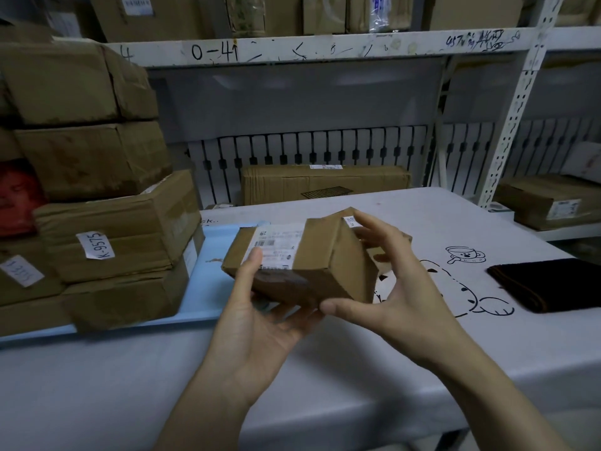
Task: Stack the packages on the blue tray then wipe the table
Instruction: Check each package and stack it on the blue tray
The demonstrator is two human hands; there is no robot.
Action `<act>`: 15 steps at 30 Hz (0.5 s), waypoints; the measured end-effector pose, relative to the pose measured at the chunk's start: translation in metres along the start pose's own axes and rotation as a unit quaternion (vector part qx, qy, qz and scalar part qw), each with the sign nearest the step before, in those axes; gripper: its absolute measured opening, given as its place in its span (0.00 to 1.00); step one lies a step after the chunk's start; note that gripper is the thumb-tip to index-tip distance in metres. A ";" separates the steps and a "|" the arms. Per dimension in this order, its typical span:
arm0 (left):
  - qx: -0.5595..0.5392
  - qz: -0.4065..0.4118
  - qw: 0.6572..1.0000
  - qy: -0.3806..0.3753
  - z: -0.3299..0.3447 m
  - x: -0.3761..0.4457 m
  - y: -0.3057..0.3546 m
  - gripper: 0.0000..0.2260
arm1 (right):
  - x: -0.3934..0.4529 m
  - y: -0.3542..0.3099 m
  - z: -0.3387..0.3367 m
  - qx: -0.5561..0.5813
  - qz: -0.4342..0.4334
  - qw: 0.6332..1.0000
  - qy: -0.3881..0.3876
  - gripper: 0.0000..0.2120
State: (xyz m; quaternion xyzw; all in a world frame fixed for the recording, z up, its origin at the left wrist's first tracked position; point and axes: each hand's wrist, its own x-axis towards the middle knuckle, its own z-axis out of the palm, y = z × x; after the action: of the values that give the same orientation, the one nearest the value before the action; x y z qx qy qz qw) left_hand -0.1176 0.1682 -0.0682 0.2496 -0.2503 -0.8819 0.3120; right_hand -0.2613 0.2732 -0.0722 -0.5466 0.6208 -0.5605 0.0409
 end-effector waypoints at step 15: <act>-0.018 -0.091 0.994 -0.050 -0.001 0.003 0.000 0.30 | 0.002 0.004 -0.002 -0.015 -0.071 0.995 0.065 0.29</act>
State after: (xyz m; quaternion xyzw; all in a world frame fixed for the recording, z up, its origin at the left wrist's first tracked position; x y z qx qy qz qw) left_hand -0.1188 0.1661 -0.0697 0.2209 -0.2259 -0.9225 0.2218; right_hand -0.2654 0.2723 -0.0736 -0.5521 0.5898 -0.5873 -0.0480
